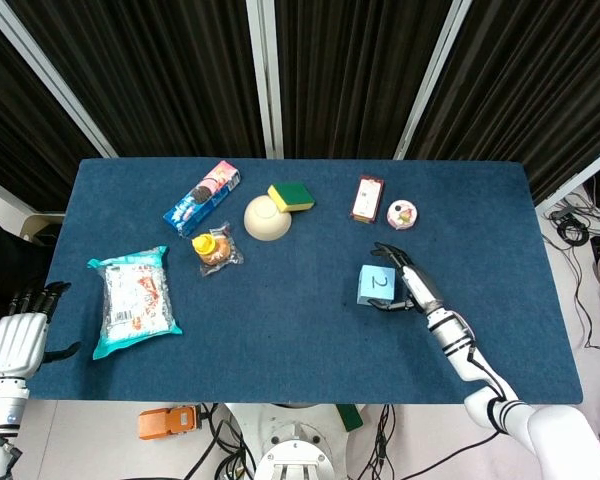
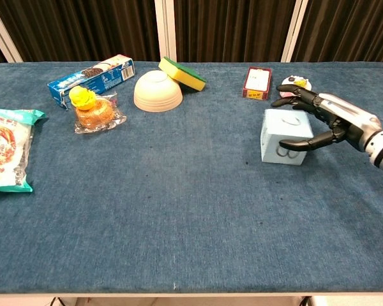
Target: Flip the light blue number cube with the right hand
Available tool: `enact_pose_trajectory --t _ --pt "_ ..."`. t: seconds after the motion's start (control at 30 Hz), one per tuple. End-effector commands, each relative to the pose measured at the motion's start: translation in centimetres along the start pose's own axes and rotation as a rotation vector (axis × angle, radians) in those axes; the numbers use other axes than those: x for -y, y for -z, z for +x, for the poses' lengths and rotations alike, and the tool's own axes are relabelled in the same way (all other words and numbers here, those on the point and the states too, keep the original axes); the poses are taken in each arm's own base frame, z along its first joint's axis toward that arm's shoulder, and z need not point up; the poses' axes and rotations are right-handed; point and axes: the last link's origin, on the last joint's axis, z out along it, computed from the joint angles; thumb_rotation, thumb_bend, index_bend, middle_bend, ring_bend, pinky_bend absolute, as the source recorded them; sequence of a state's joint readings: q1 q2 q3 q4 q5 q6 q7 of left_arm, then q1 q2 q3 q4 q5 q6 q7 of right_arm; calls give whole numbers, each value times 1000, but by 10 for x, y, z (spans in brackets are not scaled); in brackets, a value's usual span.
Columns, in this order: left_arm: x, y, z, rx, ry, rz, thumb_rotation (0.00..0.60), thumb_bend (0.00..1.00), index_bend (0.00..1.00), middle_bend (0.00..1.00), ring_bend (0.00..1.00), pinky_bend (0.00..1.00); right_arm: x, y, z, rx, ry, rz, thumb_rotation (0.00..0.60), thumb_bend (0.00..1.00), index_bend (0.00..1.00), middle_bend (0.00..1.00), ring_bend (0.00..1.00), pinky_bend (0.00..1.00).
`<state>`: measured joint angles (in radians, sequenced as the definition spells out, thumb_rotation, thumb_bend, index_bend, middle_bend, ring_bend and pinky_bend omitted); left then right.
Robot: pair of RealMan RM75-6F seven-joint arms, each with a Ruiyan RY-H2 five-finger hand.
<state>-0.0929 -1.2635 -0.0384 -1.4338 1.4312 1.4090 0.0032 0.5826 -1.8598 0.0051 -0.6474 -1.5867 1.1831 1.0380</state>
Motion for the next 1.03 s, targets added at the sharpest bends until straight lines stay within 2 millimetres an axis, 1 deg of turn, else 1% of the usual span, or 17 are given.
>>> enact_pose_trajectory --t 0.03,0.13,0.23,0.3,0.37,0.43,0.47,0.57,0.7,0.83,0.93,1.03 --pt "0 0 0 0 1 -1 600 39 153 138 29 3 0 8 7 9 29 2 537 330 0 121 0 0" --pt "-1 -1 0 -1 1 -4 600 38 153 138 29 3 3 16 19 2 78 13 536 329 0 97 0 0" --pt "0 -1 1 -4 -1 -4 600 39 153 138 29 3 9 27 39 -45 137 6 536 329 0 96 0 0" --pt "0 -1 2 -6 0 -3 600 38 153 138 29 3 13 39 58 -93 222 -30 547 330 0 97 0 0" --pt "0 -1 2 -9 2 -3 600 38 153 138 29 3 19 56 78 -143 378 -69 550 329 0 97 0 0" --pt "0 -1 2 -11 4 -4 600 38 154 138 29 3 25 73 92 -191 502 -119 547 329 0 97 0 0" --pt "-1 -2 2 -13 6 -5 600 38 154 138 29 3 29 85 99 -216 564 -158 545 329 0 97 0 0" --pt "-1 -2 2 -21 9 -10 600 38 153 138 29 3 39 114 113 -258 626 -241 537 330 0 97 0 0" --pt "-3 -3 2 -37 13 -18 600 38 153 138 29 3 46 148 124 -302 624 -310 537 330 0 91 0 0" --pt "-4 -3 2 -49 17 -24 600 38 154 138 29 3 47 176 125 -335 604 -345 538 329 0 85 0 0" --pt "-5 -2 3 -58 20 -26 600 38 153 138 29 3 47 193 123 -343 582 -359 538 330 0 84 0 0" --pt "-6 -2 3 -74 27 -27 600 38 153 138 29 3 47 204 120 -348 569 -363 537 330 0 84 0 0"
